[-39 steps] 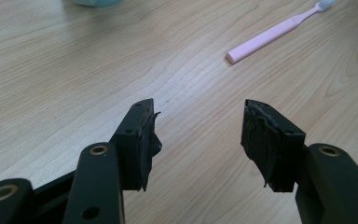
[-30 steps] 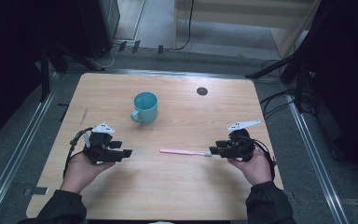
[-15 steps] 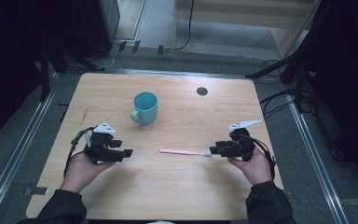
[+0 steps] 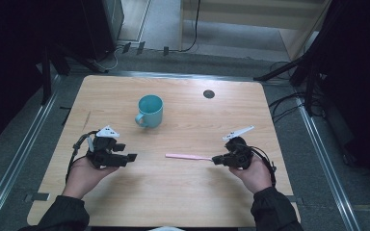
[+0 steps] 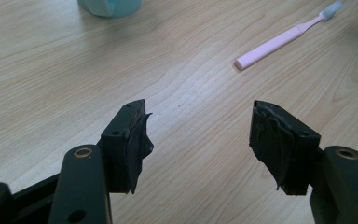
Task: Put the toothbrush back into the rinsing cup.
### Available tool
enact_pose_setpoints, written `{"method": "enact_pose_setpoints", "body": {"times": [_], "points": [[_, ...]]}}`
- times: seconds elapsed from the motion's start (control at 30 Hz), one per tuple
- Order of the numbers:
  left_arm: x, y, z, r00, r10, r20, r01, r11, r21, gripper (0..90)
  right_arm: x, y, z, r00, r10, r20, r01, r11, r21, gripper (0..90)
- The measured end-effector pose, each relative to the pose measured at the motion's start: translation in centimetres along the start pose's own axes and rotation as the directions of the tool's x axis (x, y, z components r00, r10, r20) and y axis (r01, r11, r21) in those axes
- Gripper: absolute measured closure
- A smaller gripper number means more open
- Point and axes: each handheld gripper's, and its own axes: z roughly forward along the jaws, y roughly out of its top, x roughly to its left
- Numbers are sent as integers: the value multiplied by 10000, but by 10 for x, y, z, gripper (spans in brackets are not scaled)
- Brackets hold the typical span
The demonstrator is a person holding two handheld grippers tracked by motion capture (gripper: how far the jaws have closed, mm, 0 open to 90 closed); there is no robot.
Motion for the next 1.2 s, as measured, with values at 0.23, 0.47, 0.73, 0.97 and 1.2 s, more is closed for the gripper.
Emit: {"method": "enact_pose_setpoints", "body": {"times": [0.23, 0.47, 0.73, 0.97, 1.2], "points": [[0, 0, 2, 10000, -13, -26, 13, 10000, 47, 366, -3, 3, 11, 9999, -39, 98, 35, 9992, 400, 900], [-1, 0, 4, 10000, -38, -51, 38, 9999, 97, 366, -6, 3, 20, 9995, -169, 262, 146, 9961, 871, 900], [1, 0, 3, 10000, -61, -73, 62, 9999, 102, 366, -15, -1, 25, 9991, 32, 427, -87, 9917, 1280, 900], [0, 1, 4, 10000, -58, -46, 58, 9999, 117, 366, -16, 1, 27, 9989, 98, 462, -160, 9906, 1358, 900], [1, 0, 4, 10000, -58, -66, 58, 9999, 120, 366, -14, 5, 31, 9986, -25, 521, -48, 9903, 1385, 900]]}}
